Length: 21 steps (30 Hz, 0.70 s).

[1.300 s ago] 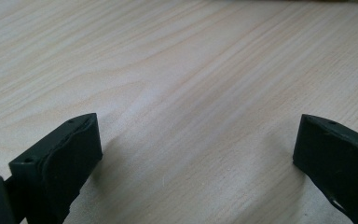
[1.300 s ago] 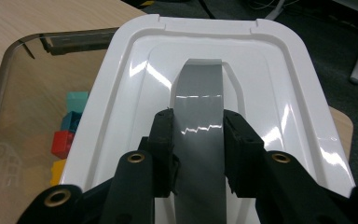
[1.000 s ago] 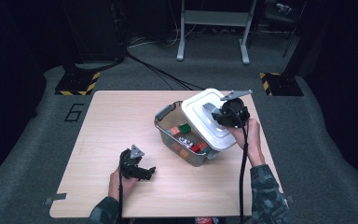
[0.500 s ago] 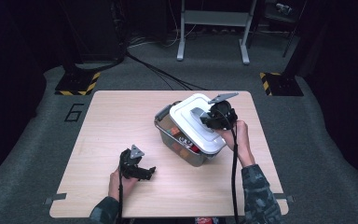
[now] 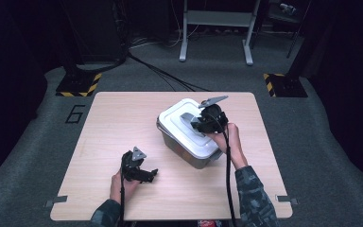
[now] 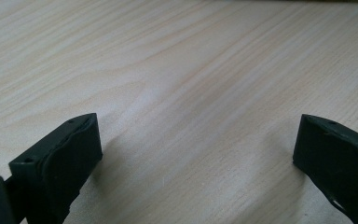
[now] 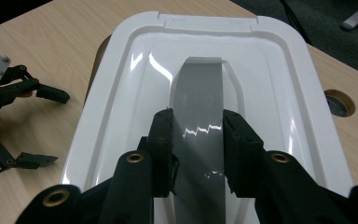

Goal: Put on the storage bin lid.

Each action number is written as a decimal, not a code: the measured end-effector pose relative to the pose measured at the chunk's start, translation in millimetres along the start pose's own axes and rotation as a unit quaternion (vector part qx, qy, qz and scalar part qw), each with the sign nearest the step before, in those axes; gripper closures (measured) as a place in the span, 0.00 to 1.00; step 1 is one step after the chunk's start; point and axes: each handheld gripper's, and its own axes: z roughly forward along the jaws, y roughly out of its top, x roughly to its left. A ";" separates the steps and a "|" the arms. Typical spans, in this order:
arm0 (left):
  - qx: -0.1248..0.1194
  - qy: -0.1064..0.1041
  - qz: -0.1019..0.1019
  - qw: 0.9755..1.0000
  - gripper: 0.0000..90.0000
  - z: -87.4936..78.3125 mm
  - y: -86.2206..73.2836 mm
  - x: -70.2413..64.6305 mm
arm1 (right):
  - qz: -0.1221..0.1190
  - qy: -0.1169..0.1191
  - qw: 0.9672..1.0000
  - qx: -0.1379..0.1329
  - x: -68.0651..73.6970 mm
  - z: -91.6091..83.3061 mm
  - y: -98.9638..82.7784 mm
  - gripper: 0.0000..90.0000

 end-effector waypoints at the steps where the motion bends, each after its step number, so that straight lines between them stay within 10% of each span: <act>1: 0.000 0.000 0.000 1.000 0.01 0.0 0.0 0.0 | 0.000 0.000 1.000 0.000 0.0 0.0 0.0 0.75; 21: 0.000 0.000 0.000 1.000 0.01 0.1 0.1 -0.1 | -0.043 0.023 0.999 0.012 1.2 5.5 3.2 0.75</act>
